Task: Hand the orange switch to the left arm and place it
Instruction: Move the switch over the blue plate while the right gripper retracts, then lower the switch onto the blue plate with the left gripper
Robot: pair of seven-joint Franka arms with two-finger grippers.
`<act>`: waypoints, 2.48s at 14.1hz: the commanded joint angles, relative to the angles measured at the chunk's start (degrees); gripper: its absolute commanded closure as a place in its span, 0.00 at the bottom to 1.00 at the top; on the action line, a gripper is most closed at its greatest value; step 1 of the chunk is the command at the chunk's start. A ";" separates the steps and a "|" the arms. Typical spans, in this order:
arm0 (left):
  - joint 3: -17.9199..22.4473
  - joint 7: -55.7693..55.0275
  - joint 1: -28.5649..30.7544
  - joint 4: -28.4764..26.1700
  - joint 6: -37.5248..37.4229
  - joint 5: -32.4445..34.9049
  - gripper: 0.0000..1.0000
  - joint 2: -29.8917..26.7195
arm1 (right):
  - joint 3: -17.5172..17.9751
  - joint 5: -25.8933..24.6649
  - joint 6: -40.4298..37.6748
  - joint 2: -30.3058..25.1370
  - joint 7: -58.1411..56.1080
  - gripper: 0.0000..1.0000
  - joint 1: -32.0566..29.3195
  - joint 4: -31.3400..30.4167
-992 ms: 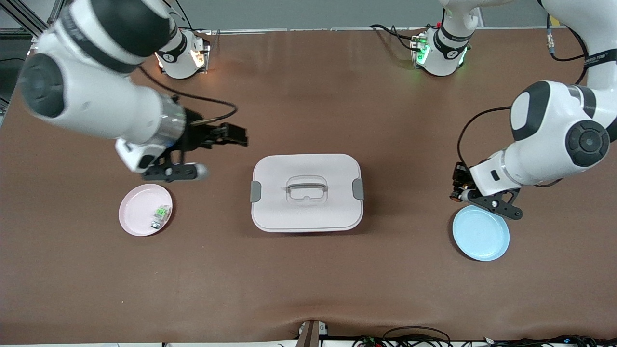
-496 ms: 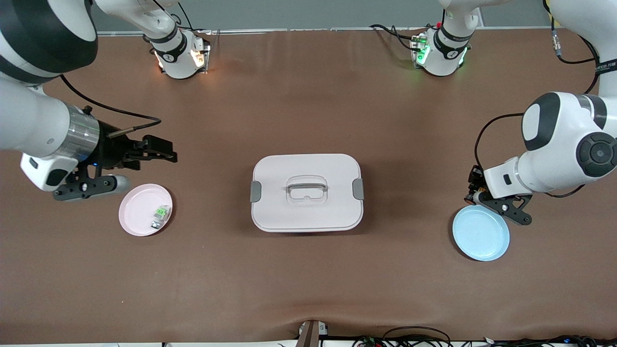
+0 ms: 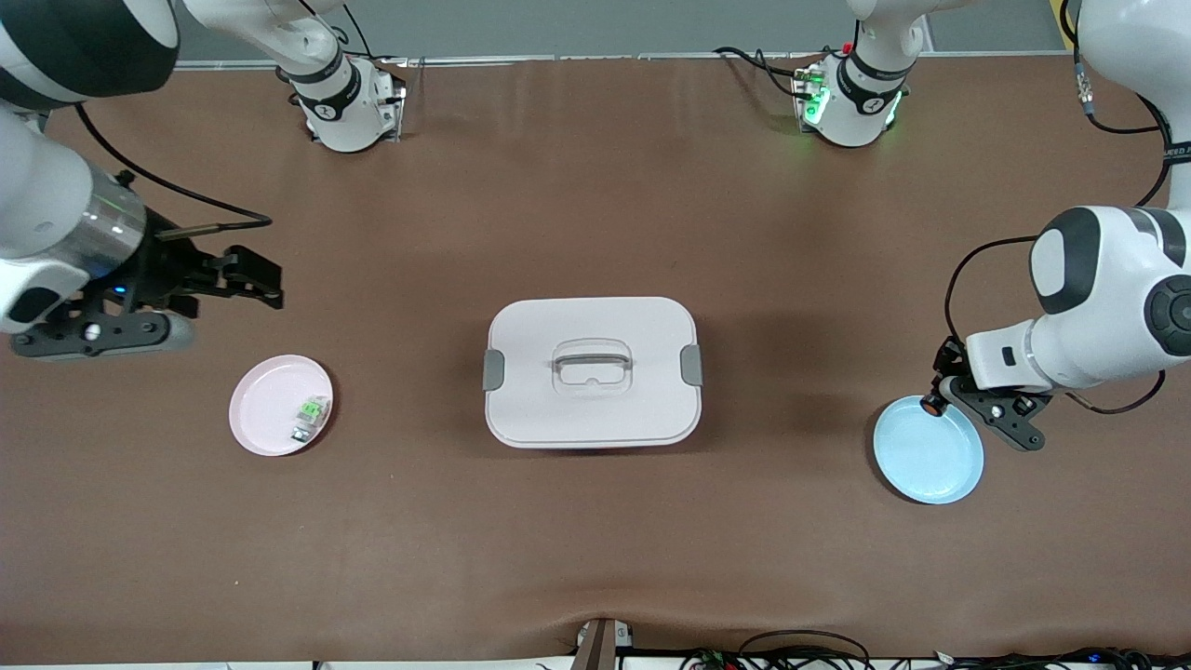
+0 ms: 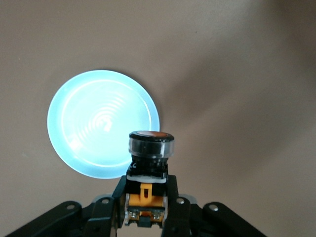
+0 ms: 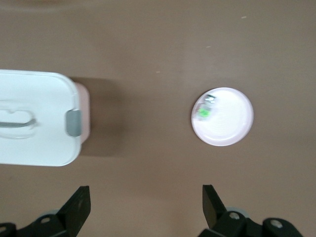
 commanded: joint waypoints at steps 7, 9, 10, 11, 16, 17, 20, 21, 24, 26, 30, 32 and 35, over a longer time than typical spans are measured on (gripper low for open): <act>-0.34 25.66 3.29 -0.63 10.83 1.69 1.00 5.23 | 0.74 -1.35 -3.18 -3.10 0.64 0.00 -2.69 -0.90; -0.34 31.83 3.99 -0.28 12.42 2.40 1.00 6.81 | 0.82 2.62 -3.81 -3.54 0.39 0.00 -6.11 -0.99; -0.34 32.63 4.60 -0.36 12.86 2.49 1.00 7.25 | 0.82 2.72 -4.24 -3.89 0.12 0.00 -6.65 -1.25; -0.34 33.77 4.78 -0.36 13.39 2.57 1.00 7.69 | 0.74 2.46 -4.33 -4.07 0.03 0.00 -6.75 -1.34; -0.34 43.43 5.31 -0.36 18.30 2.49 1.00 10.68 | 0.65 1.93 -3.37 -6.69 0.30 0.00 -9.38 -7.21; -0.34 45.45 5.83 -0.28 19.27 2.57 1.00 11.56 | 0.65 1.93 -2.76 -7.40 0.30 0.00 -9.47 -8.54; -0.34 51.43 6.01 -0.10 23.40 2.49 1.00 13.84 | 0.65 2.02 -0.66 -9.68 0.47 0.00 -10.88 -12.92; -0.43 51.97 6.28 -0.10 24.20 2.49 1.00 14.46 | 0.65 2.02 1.01 -11.35 0.47 0.00 -10.96 -16.08; -0.34 55.47 6.19 1.56 25.43 2.58 1.00 16.83 | 0.65 1.93 9.35 -18.20 0.47 0.00 -10.97 -28.02; -0.34 56.98 6.28 1.92 25.52 2.49 1.00 17.72 | 0.65 1.93 11.30 -19.88 0.47 0.00 -10.97 -31.21; -0.34 62.41 5.58 3.06 25.78 2.49 1.00 18.59 | 0.65 1.93 11.22 -21.55 0.56 0.00 -10.97 -31.40; -0.43 64.02 6.10 2.89 25.79 2.49 1.00 18.86 | 0.47 0.89 10.87 -21.82 0.56 0.00 -11.31 -31.31; -0.34 64.28 6.19 2.89 25.79 2.49 0.81 19.03 | 0.47 0.79 10.69 -21.73 0.39 0.00 -14.56 -31.84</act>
